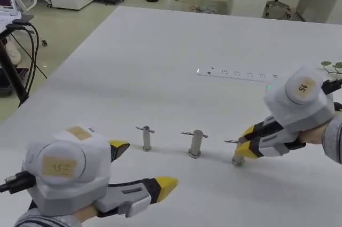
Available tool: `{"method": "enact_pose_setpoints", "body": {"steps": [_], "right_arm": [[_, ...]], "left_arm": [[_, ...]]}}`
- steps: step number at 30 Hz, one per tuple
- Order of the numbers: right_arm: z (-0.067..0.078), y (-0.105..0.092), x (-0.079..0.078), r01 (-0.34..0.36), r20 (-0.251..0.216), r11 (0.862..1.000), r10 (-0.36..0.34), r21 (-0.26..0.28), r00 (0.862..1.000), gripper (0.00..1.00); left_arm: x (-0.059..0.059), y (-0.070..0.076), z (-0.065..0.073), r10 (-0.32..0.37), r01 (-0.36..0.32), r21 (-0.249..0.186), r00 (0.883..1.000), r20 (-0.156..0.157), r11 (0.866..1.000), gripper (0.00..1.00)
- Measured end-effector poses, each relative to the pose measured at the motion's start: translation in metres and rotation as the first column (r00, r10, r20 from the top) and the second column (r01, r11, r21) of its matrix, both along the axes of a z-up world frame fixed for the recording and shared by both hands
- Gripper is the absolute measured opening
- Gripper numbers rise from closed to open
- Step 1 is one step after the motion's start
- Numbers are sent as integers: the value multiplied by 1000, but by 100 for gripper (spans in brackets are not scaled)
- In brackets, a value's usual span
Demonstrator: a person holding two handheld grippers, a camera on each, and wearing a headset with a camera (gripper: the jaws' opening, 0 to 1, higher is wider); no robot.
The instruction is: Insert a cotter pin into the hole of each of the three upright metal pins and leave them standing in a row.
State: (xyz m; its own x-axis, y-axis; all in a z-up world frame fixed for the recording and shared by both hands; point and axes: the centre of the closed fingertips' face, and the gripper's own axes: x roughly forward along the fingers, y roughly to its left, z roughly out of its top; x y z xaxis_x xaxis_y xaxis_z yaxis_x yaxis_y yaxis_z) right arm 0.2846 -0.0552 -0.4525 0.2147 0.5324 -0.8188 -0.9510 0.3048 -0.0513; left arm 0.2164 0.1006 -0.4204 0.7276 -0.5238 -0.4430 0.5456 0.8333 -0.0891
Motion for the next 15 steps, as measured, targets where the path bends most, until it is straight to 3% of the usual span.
{"method": "enact_pose_setpoints", "body": {"steps": [11, 15], "right_arm": [[-2, -5, 8, 5, -12, 1000, -5, 3, 1000, 8], [-3, -7, 9, 4, -24, 1000, -4, 5, 1000, 9]], "left_arm": [[5, 10, -4, 15, -15, 10, 1000, -12, 1000, 77], [7, 11, -5, 22, -22, 9, 1000, -3, 1000, 77]]}}
